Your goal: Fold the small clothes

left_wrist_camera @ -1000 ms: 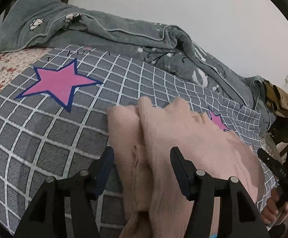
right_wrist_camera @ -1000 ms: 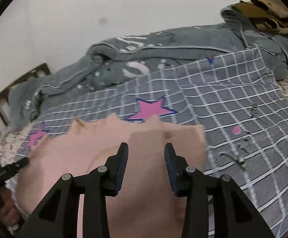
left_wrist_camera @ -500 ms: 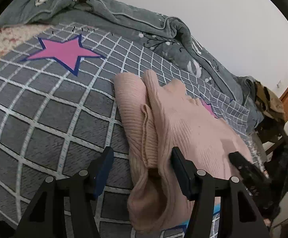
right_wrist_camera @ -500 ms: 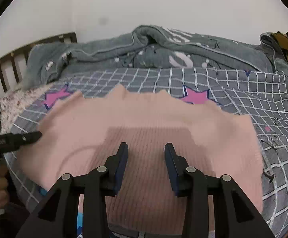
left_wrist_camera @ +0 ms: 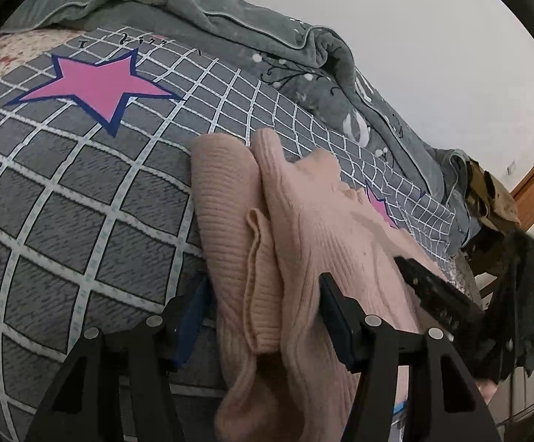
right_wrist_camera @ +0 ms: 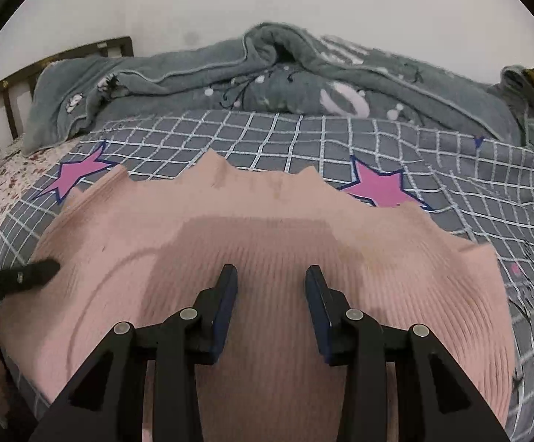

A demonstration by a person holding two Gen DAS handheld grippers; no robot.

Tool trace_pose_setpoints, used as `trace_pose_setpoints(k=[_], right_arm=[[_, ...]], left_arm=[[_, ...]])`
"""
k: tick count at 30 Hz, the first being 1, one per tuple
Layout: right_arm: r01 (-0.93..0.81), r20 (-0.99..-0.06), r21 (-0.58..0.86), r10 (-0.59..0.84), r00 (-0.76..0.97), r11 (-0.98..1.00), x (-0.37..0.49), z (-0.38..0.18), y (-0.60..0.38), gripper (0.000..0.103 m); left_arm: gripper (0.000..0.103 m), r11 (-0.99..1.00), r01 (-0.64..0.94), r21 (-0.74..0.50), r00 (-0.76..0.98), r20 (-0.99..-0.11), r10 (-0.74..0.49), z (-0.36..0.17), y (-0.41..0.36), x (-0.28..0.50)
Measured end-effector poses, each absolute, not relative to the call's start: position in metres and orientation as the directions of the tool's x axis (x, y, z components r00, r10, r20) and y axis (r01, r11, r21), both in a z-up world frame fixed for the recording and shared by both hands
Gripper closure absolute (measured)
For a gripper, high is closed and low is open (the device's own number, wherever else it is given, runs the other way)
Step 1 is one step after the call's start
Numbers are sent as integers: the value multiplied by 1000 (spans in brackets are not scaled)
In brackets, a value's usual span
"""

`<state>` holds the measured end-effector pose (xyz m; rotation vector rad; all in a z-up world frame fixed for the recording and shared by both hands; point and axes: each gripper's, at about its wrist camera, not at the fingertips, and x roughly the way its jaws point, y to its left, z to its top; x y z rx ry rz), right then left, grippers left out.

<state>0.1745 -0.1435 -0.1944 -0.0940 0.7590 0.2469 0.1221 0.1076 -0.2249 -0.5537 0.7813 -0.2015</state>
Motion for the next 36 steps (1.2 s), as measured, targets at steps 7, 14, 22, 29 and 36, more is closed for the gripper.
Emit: trace_pose_setpoints(k=[7,14,22,29,36], right_arm=[[-278,-685,-11,195,702,960,164,-198,-135,64],[-304,-682,-42,195,705,952,129,-198,-136,66],[-369,-700,-106,193,687,923,102,-198,-137,66],[-437,-712,-195,180,679,878,76,-204,-136,66],[-500,-698,-122,284,657,857,60,-196,-162,66]], left_arm=[[44,850,-18,-526,700,-614,-364,-225,105,122],[43,843,-27,-537,697,-615,-370,-226,107,124],[48,862,-28,-506,694,-630,-347,-227,101,126],[53,878,-28,-477,682,-651,-332,-227,98,124],[52,877,-49,-477,683,-657,-319,-226,97,120]])
